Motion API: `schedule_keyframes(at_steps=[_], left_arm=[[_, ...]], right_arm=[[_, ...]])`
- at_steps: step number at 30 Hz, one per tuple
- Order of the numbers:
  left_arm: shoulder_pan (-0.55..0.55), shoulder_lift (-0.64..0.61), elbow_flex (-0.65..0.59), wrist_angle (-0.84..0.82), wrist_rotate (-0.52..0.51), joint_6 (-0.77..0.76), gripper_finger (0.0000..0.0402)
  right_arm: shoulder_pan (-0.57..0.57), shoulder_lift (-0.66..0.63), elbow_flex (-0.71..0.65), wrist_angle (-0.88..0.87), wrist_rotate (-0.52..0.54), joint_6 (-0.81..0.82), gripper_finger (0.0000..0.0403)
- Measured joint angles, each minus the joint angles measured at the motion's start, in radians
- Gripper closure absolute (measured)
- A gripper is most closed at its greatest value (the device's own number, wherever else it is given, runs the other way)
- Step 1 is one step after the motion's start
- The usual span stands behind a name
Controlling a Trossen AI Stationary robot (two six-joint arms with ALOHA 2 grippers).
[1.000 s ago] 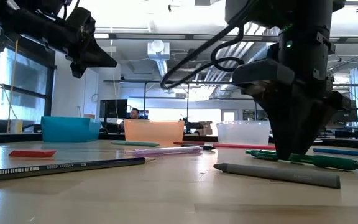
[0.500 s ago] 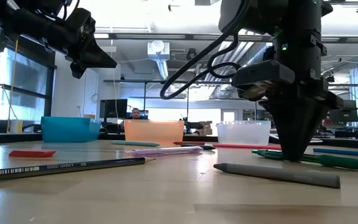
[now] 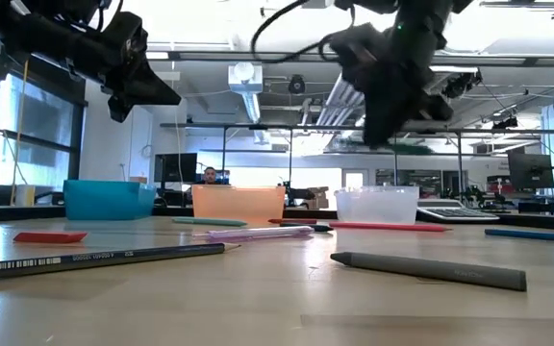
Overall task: Sort crayons/erasers/pens/pencils in bins
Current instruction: Put the green pen into the transparent bin
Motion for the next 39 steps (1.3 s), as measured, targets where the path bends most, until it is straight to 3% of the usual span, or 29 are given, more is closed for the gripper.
schedule_keyframes(at_steps=[9,14,20,25,33,39], left_arm=[[0.0,0.0,0.0,0.037,-0.025,-0.039,0.0401],[-0.002,0.0,0.0,0.036,-0.028,-0.071,0.0401],[-0.002,0.0,0.0,0.035,-0.044,-0.089,0.0401],[-0.002,0.0,0.0,0.027,-0.074,-0.087,0.0402],[-0.002,0.031,0.0,0.017,-0.082,-0.087,0.0401],[-0.002,0.075,0.0,0.032,-0.095,-0.087,0.0402]], right_arm=[[-0.398,-0.183,0.001,-0.054,-0.021,-0.329,0.0393],[-0.603,-0.124,0.001,-0.018,-0.064,-0.51,0.0393],[-0.77,-0.004,0.001,0.071,-0.086,-0.629,0.0393],[-0.843,0.087,0.001,0.131,-0.129,-0.674,0.0393],[-0.859,0.222,0.002,0.22,-0.165,-0.7,0.0393],[-0.859,0.239,0.002,0.22,-0.146,-0.691,0.0372]])
